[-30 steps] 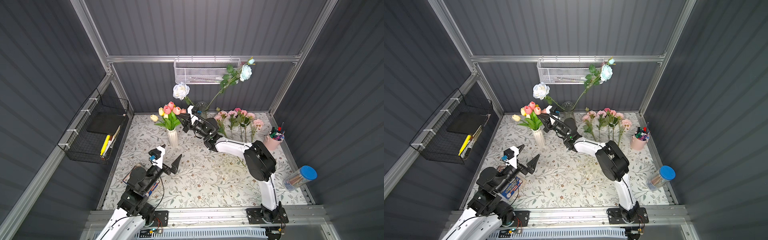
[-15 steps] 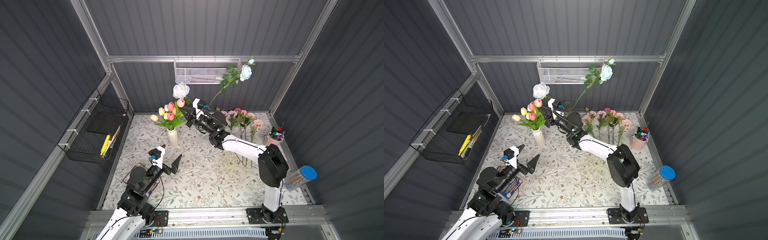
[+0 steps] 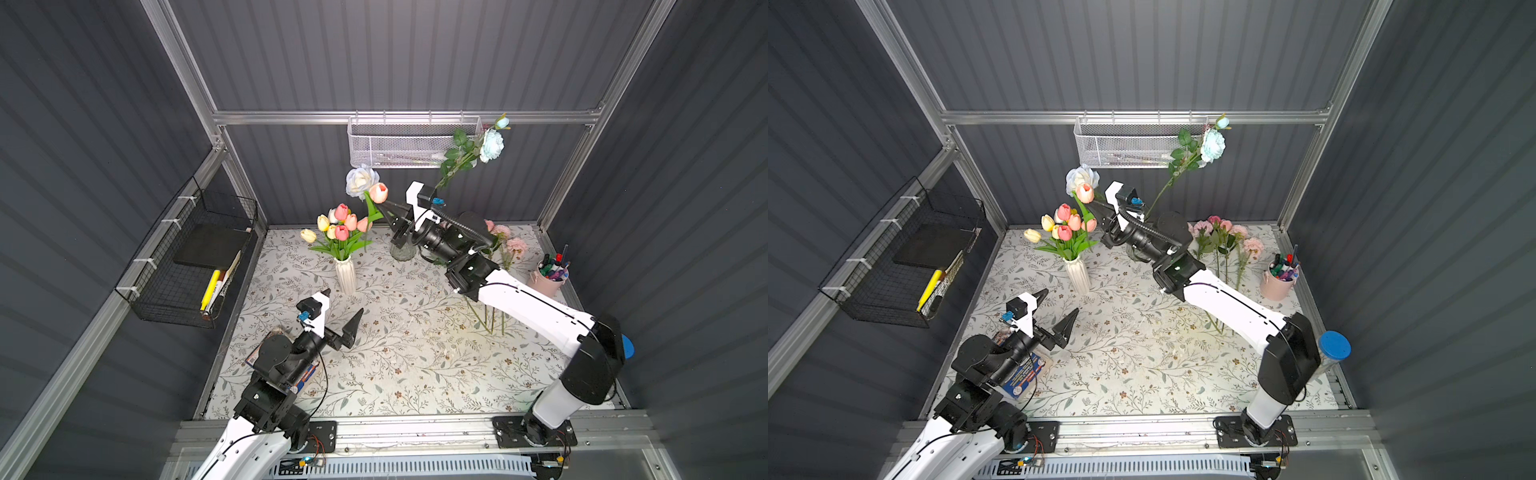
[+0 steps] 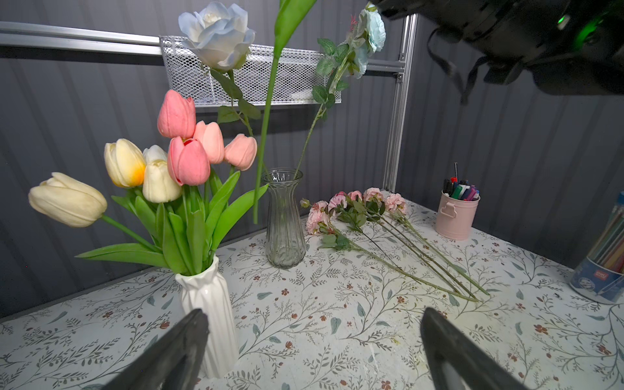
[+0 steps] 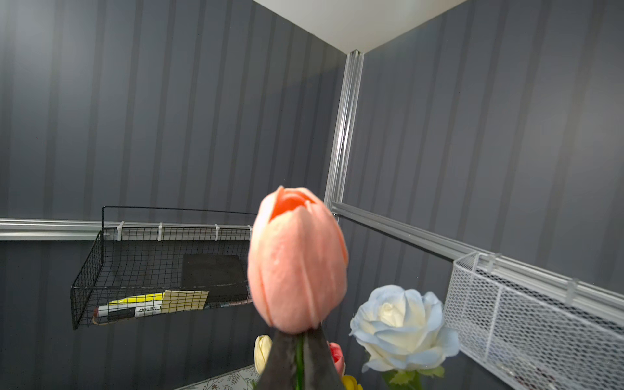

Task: Pick out pink flowers from the vase
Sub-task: Pick up the flower from the vase, then place the flower at the center of the board.

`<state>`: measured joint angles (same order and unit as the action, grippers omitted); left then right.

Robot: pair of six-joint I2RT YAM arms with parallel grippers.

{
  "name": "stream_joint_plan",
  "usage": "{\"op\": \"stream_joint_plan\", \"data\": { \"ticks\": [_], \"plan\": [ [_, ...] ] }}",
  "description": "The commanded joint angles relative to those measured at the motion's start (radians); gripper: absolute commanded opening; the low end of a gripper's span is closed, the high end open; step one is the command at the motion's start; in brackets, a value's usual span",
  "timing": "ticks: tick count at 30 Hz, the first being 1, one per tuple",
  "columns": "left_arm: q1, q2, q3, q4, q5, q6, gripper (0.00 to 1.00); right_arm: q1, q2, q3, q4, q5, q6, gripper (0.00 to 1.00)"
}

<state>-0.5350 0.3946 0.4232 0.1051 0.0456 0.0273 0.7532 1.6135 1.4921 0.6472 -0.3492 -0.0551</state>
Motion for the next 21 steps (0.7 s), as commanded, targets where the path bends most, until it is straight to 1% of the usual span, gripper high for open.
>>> {"op": "stream_joint_plan", "data": {
  "ticks": [1, 5, 8, 12, 15, 17, 21],
  "plan": [
    [0.001, -0.012, -0.001, 0.003, 0.007, 0.017, 0.99, -0.003, -0.069, 0.006, -0.132, 0.019, -0.047, 0.00],
    [0.001, -0.012, 0.000, 0.001, 0.011, 0.017, 0.99, -0.005, -0.144, -0.013, -0.277, 0.078, -0.056, 0.00],
    [0.001, -0.008, 0.001, 0.001, 0.018, 0.017, 0.99, -0.013, -0.205, -0.057, -0.391, 0.116, -0.061, 0.00],
    [0.001, -0.004, 0.002, 0.001, 0.027, 0.016, 0.99, -0.058, -0.273, -0.112, -0.571, 0.150, -0.051, 0.00],
    [0.001, 0.004, 0.003, 0.002, 0.031, 0.016, 0.99, -0.122, -0.285, -0.122, -0.737, 0.162, -0.013, 0.00],
    [0.001, 0.009, 0.005, 0.001, 0.037, 0.016, 0.99, -0.161, -0.280, -0.134, -0.811, 0.158, 0.010, 0.00],
    [0.002, 0.012, 0.006, 0.000, 0.040, 0.014, 0.99, -0.209, -0.223, -0.124, -0.974, 0.195, 0.020, 0.00]
  ]
}}
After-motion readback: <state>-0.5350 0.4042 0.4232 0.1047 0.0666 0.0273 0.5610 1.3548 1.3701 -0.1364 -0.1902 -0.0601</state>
